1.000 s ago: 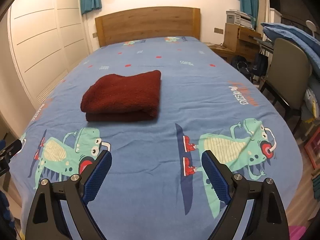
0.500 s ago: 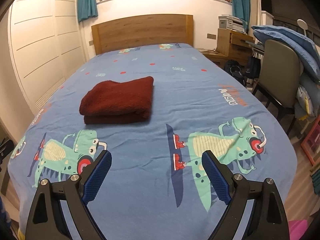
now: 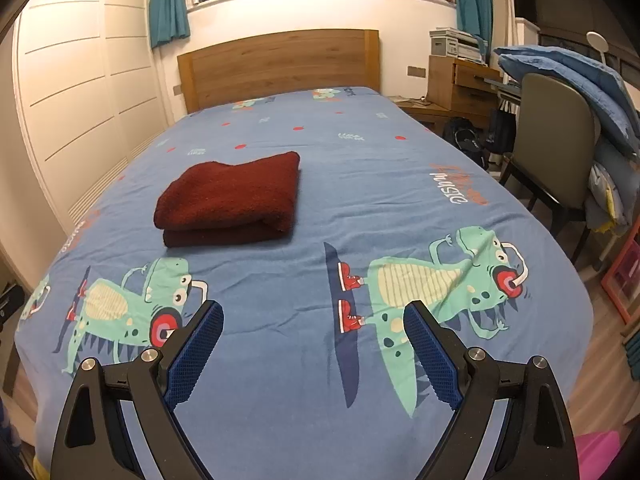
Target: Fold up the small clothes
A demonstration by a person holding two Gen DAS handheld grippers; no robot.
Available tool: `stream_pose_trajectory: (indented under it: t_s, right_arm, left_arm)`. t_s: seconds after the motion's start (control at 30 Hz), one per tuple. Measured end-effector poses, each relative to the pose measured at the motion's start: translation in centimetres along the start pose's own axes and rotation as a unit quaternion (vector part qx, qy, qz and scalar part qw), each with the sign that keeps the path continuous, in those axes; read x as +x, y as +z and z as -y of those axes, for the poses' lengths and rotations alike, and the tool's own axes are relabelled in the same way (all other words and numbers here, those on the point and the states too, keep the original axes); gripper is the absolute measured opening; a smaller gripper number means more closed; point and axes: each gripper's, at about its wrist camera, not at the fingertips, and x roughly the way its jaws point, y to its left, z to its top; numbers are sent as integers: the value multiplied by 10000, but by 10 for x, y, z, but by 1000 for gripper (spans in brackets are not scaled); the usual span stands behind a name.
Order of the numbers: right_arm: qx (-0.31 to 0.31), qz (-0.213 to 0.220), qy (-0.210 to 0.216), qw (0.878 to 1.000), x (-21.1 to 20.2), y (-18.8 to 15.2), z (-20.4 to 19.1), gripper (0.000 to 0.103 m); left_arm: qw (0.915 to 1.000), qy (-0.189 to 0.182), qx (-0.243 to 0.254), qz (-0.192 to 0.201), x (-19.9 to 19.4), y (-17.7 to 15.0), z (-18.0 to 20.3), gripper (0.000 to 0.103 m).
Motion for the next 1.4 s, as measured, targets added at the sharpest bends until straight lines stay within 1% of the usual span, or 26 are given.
stream_pose_trajectory:
  t_s: [0.3, 0.9, 1.4]
  right_arm:
    - [-2, 24, 3, 10000, 0, 2, 1, 92]
    - [112, 59, -39, 9999, 7, 5, 13, 92]
    - [128, 85, -150, 9998, 12, 5, 20, 92]
  left_arm:
    - [10000, 7, -42, -81, 6, -2, -4, 98]
    - [9997, 54, 79, -203, 15, -6, 4, 98]
    - [9997, -20, 23, -251, 21, -5, 0, 98]
